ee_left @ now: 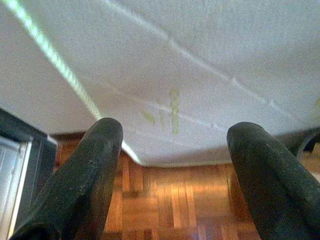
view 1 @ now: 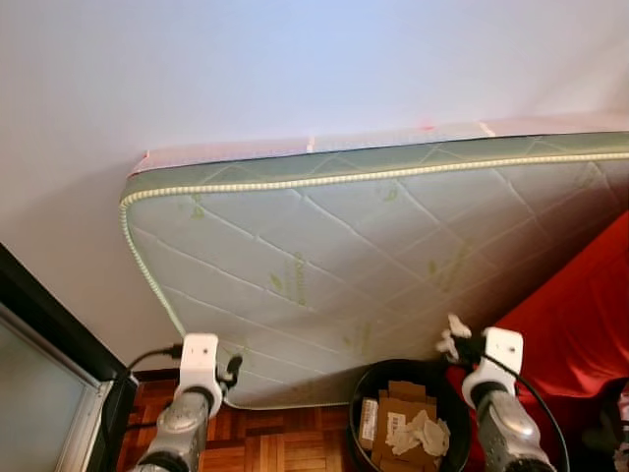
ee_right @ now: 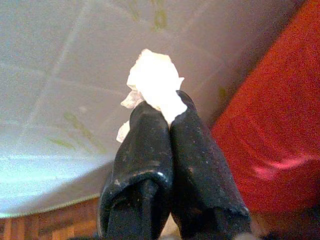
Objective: Clean up the room
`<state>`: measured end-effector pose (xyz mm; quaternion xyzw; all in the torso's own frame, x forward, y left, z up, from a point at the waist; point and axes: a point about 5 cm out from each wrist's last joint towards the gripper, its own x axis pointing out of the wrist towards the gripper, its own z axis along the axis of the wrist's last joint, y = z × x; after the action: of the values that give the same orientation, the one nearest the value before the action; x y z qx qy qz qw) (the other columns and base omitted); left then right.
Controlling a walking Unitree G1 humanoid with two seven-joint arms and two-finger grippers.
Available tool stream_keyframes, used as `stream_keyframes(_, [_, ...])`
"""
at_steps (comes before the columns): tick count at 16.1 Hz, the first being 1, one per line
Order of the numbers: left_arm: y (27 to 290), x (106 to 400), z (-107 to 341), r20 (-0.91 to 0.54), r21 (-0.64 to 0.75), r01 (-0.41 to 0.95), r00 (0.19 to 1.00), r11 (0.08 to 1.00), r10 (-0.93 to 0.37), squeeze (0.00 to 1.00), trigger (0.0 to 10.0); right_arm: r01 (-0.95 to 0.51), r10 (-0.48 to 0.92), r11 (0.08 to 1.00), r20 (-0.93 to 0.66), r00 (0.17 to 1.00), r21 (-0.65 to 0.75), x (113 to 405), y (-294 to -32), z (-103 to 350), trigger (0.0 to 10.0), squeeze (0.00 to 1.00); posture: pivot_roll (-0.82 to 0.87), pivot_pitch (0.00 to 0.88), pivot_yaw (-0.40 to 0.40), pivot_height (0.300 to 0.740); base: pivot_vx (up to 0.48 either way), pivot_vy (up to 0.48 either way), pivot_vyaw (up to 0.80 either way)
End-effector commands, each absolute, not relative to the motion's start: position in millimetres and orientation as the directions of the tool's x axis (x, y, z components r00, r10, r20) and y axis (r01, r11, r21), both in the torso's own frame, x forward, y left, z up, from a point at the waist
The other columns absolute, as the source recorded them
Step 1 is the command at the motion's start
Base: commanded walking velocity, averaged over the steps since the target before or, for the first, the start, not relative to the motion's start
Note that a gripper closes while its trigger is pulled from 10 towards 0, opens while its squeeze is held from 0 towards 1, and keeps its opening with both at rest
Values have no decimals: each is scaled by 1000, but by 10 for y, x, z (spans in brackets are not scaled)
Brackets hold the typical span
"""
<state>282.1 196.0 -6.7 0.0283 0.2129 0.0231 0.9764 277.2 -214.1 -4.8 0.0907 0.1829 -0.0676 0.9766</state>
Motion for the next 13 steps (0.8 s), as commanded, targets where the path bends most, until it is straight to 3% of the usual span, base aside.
stream_keyframes(1, [1989, 2827, -40, -389, 62, -53, 919, 997, 73, 0, 10000, 163, -94, 973, -365, 926, 163, 2750, -2108, -66, 10000, 0, -95, 0, 24, 740, 0, 0, 0])
stream_keyframes(7, [1913, 2783, -89, -397, 68, -34, 916, 997, 59, 0, 10000, 170, -87, 973, -433, 897, 157, 2595, -2071, -222, 10000, 0, -91, 0, 18, 740, 0, 0, 0])
stream_keyframes(10, [1923, 2586, -287, -501, 64, -55, 862, 996, 79, 0, 10000, 211, -109, 969, -555, 825, 124, 2372, -2081, -427, 10000, 0, -95, 0, 23, 740, 0, 0, 0])
stream_keyframes(13, [1926, 2580, -285, -492, 51, -57, 868, 997, 74, 0, 10000, 229, -117, 963, -552, 825, 139, 2360, -2106, -429, 10000, 0, -89, 0, 23, 740, 0, 0, 0])
